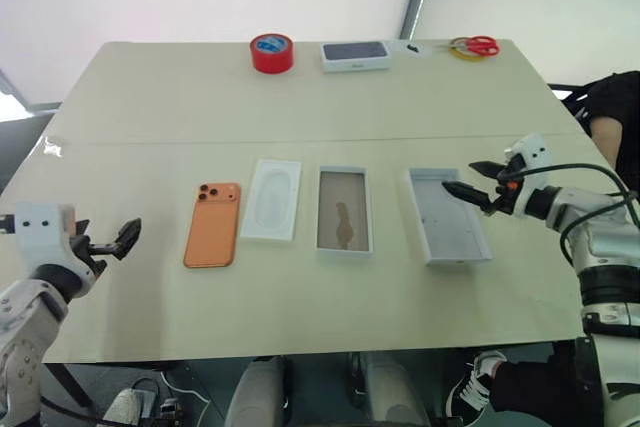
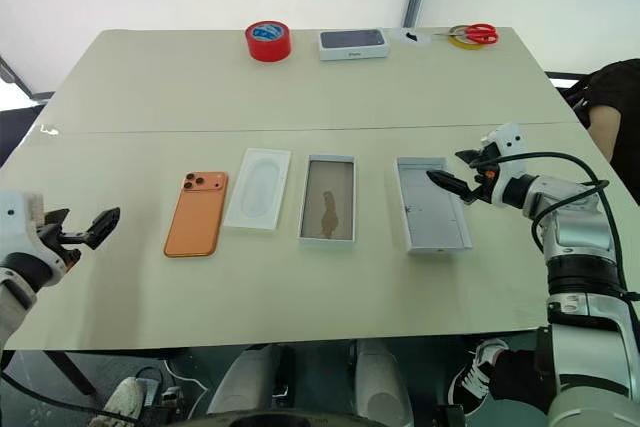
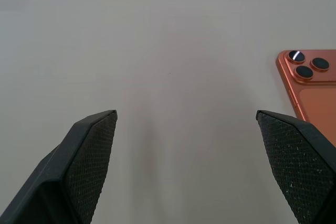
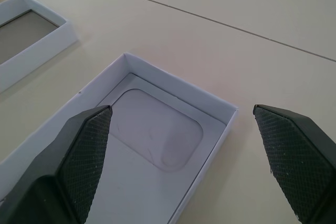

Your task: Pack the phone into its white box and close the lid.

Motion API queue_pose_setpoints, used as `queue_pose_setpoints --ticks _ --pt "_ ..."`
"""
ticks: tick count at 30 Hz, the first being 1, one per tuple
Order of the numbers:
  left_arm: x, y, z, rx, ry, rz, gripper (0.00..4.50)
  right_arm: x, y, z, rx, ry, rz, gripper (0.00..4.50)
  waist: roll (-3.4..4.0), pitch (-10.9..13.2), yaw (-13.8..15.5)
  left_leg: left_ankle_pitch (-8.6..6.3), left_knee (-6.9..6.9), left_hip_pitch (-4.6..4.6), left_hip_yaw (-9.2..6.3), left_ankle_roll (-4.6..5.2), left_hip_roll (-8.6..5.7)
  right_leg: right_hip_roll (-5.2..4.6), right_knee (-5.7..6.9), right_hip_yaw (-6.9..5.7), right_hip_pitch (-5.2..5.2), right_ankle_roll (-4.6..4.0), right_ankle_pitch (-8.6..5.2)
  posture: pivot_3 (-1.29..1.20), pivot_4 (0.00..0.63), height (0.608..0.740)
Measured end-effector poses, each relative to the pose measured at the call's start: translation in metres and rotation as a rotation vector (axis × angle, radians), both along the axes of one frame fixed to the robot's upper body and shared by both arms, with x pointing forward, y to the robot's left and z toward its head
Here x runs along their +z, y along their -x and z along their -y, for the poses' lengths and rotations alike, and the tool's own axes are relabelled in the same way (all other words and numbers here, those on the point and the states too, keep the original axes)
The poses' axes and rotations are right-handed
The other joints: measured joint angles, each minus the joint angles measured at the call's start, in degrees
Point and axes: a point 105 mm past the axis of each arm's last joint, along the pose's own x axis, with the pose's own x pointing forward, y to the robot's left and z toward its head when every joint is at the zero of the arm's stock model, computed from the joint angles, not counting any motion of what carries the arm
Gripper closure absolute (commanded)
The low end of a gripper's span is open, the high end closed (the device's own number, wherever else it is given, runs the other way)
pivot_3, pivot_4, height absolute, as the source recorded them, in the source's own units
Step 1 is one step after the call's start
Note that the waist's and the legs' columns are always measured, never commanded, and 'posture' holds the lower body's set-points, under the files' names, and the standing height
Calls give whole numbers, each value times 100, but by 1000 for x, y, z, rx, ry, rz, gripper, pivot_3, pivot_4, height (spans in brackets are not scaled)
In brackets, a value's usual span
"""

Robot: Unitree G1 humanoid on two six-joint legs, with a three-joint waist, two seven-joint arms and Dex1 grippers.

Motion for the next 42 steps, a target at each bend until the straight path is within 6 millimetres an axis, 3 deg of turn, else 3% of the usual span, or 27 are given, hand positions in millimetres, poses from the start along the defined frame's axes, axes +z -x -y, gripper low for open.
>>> queue_pose_setpoints --ticks 11,15,22,25,30,35,42 --pt "-3 4 4 9 19 4 45 11 -7 -14 54 14 23 0 0 0 11 0 1 0 -1 0 -2 -2 -1 0 2 0 0 0 150 732" --pt "1 -1 15 -32 23 20 45 21 -6 -33 117 21 60 0 0 0 3 0 1 0 -2 0 0 1 2 0 0 1 1 0 150 732" --pt "9 -27 73 -250 131 60 45 27 14 -81 276 34 82 0 -1 -1 55 0 5 -1 -5 0 -5 -4 3 -1 4 16 10 0 150 732" --pt "18 -43 115 -403 180 57 45 28 26 -104 367 68 86 0 -1 -1 116 1 11 1 -5 -1 -6 -2 5 0 7 17 11 0 150 732" --pt "10 -70 152 -448 228 -51 45 21 46 -135 456 100 83 0 -2 -1 140 3 10 0 -14 -3 -6 7 7 -2 9 20 12 0 150 732" --pt "-2 -88 167 -418 154 -186 45 20 61 -148 489 96 81 0 -2 -1 128 3 9 1 -14 -3 -6 10 7 -1 9 21 12 0 150 732" --pt "-15 -92 186 -438 193 -342 45 16 69 -149 489 99 58 0 -2 -1 126 3 9 1 -15 -3 -6 14 7 -1 9 21 12 0 150 732"
